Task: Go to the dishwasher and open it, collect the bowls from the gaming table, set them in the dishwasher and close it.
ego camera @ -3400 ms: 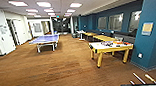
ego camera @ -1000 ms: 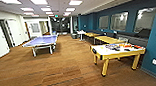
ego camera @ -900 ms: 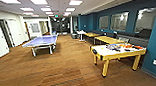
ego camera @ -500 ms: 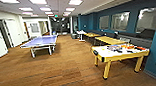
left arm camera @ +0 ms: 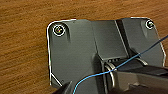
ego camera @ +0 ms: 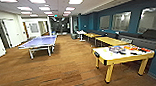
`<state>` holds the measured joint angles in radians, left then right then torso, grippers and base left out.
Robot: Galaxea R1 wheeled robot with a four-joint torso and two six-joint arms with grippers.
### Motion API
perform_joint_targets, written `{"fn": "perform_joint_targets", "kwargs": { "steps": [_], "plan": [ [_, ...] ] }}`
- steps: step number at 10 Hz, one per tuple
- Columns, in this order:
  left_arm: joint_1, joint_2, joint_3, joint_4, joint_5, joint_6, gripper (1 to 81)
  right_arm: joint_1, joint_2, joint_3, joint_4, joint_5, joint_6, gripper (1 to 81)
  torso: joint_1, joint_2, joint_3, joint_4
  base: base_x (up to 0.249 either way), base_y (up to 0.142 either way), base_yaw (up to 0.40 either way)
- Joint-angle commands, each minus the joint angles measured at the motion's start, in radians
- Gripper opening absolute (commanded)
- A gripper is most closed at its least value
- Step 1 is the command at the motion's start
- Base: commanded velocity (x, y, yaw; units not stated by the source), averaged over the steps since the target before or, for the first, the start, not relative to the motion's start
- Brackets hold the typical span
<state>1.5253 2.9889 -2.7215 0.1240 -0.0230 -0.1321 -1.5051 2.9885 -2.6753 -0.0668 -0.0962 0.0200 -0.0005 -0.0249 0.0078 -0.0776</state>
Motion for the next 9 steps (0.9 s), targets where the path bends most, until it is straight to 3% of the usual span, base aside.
{"fn": "perform_joint_targets", "kwargs": {
  "steps": [1, 9],
  "plan": [
    [-0.055, -0.008, -0.001, -0.003, 0.051, 0.000, 81.1, 0.058, 0.002, 0.000, 0.001, -0.053, 0.001, 81.1, 0.001, 0.000, 0.000, 0.000, 0.254, 0.000, 0.000],
    [-0.055, -0.008, -0.001, -0.001, 0.051, 0.000, 81.1, 0.062, 0.005, 0.000, 0.002, -0.051, 0.001, 81.1, 0.001, 0.000, 0.000, 0.000, 0.251, 0.000, 0.000]
  ]
}}
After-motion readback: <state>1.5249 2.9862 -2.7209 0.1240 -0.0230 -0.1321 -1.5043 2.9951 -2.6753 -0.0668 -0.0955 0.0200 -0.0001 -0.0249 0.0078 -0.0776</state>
